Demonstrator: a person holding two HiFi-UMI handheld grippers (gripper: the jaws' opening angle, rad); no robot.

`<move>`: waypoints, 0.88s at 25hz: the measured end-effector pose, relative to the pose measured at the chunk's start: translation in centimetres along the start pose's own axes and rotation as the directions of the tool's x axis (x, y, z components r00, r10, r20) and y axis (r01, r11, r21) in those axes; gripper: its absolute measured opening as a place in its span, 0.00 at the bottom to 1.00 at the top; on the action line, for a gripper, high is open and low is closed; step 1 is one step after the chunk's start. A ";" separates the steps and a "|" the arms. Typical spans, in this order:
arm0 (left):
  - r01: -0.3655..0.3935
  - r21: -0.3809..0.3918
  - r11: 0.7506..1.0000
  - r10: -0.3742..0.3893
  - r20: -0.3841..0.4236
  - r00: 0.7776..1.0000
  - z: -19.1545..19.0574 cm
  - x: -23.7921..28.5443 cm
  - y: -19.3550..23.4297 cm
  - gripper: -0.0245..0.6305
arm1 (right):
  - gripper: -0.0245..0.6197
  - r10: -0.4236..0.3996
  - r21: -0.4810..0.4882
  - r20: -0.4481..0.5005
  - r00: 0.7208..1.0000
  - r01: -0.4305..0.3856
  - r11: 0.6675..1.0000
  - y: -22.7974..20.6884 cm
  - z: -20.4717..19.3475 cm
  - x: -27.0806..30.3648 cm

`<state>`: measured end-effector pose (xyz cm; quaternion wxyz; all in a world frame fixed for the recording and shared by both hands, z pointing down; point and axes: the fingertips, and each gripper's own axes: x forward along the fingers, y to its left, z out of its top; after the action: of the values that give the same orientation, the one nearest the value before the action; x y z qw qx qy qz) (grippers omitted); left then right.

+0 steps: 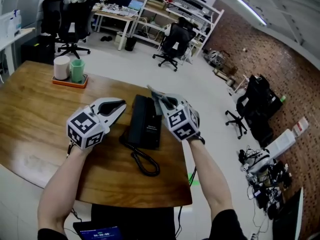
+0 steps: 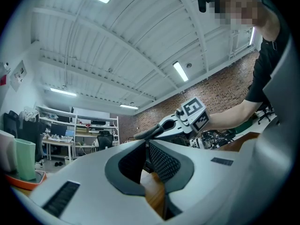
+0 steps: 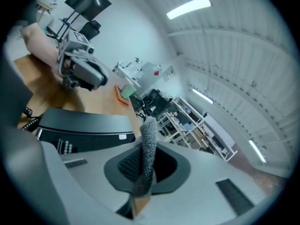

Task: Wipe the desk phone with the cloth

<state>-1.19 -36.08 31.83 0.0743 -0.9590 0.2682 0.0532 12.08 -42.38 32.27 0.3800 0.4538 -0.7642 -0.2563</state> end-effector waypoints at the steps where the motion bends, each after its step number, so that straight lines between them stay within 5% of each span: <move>1: 0.001 0.002 1.000 -0.001 -0.001 1.000 0.0 0.1 -0.1 0.05 | 0.08 0.012 0.008 -0.020 1.000 -0.011 1.000 0.2 -0.5 0.7; 6: 0.010 0.013 1.000 -0.010 -0.004 1.000 0.4 0.5 -0.5 0.05 | 0.08 0.123 -0.017 -0.015 0.992 -0.124 0.992 3.1 -1.4 -0.9; 10: 0.009 0.014 1.000 -0.009 -0.003 1.000 0.5 0.4 -0.2 0.05 | 0.08 0.280 -0.134 -0.016 0.960 -0.279 0.951 8.2 -1.3 -4.6; 16: 0.013 0.009 1.000 -0.013 -0.005 1.000 0.4 0.4 -0.1 0.05 | 0.08 0.501 -0.367 -0.075 0.862 -0.491 0.790 15.8 -1.3 -10.6; 17: 0.014 0.010 1.000 -0.014 -0.005 1.000 0.4 0.4 -0.1 0.05 | 0.08 0.504 -0.361 -0.063 0.861 -0.491 0.793 15.5 -1.0 -10.8; 19: 0.013 0.012 1.000 -0.013 -0.007 1.000 0.3 0.4 -0.1 0.05 | 0.08 0.412 -0.282 -0.001 0.911 -0.396 0.874 11.9 -0.2 -9.3; 22: 0.012 0.008 1.000 -0.012 -0.005 1.000 0.2 0.2 0.0 0.05 | 0.08 0.119 -0.099 0.032 0.992 -0.115 0.988 3.5 -0.2 -5.1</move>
<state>-1.02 -36.15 31.63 0.0780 -0.9604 0.2629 0.0494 12.03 -36.20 33.22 0.4014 0.3841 -0.7833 -0.2790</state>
